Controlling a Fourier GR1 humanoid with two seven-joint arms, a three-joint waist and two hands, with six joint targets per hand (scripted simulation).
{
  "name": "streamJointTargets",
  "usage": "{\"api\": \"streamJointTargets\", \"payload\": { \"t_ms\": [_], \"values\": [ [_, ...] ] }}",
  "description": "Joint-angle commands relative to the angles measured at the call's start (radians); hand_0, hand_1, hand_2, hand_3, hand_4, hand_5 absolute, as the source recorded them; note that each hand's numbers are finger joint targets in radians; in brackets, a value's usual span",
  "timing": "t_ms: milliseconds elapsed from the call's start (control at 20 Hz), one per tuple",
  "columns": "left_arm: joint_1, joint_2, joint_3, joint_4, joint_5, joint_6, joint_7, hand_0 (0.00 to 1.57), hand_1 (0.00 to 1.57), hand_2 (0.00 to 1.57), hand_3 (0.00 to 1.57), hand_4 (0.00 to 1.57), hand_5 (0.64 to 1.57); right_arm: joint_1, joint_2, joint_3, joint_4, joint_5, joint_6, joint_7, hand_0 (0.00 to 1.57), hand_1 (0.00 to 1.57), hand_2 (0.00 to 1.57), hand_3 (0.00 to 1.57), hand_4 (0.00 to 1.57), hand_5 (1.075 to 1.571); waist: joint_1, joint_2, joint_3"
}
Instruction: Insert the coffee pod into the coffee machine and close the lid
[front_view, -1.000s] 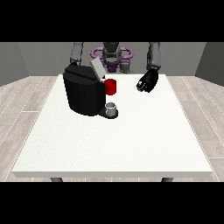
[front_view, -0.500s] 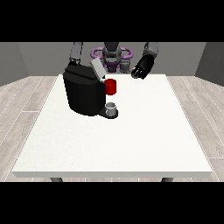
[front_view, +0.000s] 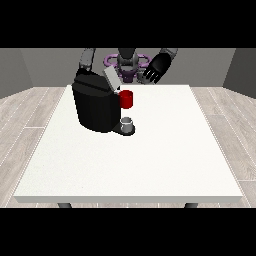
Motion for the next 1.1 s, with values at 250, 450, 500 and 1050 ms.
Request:
{"api": "streamJointTargets", "payload": {
  "t_ms": [250,450,500,1050],
  "values": [
    [-0.214,0.062,0.136,0.077,0.055,-0.04,0.133,1.27,1.27,1.3,1.27,0.49,1.571,-0.053,0.014,0.041,-0.096,0.02,-0.002,0.015,0.0,0.0,0.0,0.0,0.0,1.571,-0.141,0.066,-0.0002],
    [-0.241,0.077,0.102,0.069,0.019,-0.03,0.097,1.16,1.16,1.25,1.27,0.48,1.571,-0.116,0.005,0.015,-0.101,0.021,-0.019,0.095,0.0,0.0,0.0,0.0,0.0,1.571,-0.115,0.101,-0.0001],
    [-0.241,0.124,0.125,0.09,0.015,-0.003,0.071,1.2,1.2,1.27,1.26,0.49,1.571,-0.144,-0.051,-0.004,-0.141,-0.006,0.042,0.073,0.0,0.0,0.0,0.0,0.0,1.571,-0.151,0.151,-0.0003],
    [-0.303,0.161,0.138,0.149,0.022,-0.054,0.038,1.21,1.21,1.28,1.24,0.47,1.571,-0.135,-0.047,-0.019,-0.176,-0.006,0.022,0.074,0.0,0.0,0.0,0.0,0.0,1.571,-0.168,0.201,-0.0001]
  ]
}}
